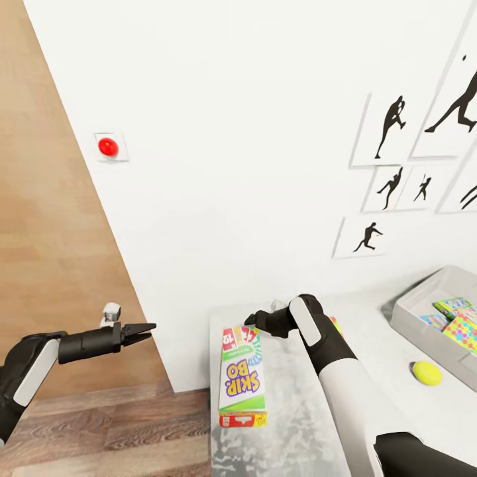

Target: Put all the toys in the child's room - the three board games (two on the bed and one on the table), the two jigsaw puzzles on the table, and the tennis ball on the table - inside the toy box on the table in the child's room.

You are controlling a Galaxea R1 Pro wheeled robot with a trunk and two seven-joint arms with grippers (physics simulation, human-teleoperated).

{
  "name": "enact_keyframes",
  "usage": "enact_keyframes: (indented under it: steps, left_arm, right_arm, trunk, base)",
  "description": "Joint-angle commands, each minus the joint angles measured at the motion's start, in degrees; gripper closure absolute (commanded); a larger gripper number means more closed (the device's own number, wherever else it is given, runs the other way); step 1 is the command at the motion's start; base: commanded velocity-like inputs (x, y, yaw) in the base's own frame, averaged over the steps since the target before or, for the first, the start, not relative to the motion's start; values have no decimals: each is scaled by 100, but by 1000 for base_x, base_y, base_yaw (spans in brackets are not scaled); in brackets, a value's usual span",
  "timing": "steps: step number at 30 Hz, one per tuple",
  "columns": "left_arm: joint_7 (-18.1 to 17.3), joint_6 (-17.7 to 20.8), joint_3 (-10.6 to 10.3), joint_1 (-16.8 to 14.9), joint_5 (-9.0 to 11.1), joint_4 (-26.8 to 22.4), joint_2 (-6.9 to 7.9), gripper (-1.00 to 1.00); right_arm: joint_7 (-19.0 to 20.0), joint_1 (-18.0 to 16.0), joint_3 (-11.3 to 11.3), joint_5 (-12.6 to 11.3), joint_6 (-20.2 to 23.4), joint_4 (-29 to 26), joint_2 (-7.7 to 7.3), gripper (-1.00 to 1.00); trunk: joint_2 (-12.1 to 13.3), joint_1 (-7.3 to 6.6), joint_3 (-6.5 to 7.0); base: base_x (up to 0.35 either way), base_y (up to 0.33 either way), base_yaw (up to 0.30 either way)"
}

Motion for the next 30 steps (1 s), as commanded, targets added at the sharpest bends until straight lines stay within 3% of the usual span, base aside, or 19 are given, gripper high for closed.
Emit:
enact_keyframes:
  steps: [1, 15, 22, 30]
  left_arm:
    - [-21, 24, -1, -4, -3, 0, 1, -100]
    - [-32, 16, -3, -4, -1, 0, 1, -100]
    - [-32, 15, -3, -4, -1, 0, 7, -100]
    - [-39, 15, -3, -4, -1, 0, 8, -100]
  right_arm:
    - [-59, -4, 8, -59, 12, -6, -1, -100]
    - [-40, -4, 14, -59, 12, -10, -1, -100]
    - [-31, -4, 228, -59, 12, -10, -16, -100]
    - [-26, -4, 305, -59, 12, -9, -49, -100]
  trunk:
    - [-7, 1, -18]
    - [-7, 1, -150]
    - [-7, 1, -216]
    - [-7, 1, -292]
  base:
    - [0, 0, 0]
    - [0, 0, 0]
    - [0, 0, 0]
    - [0, 0, 0]
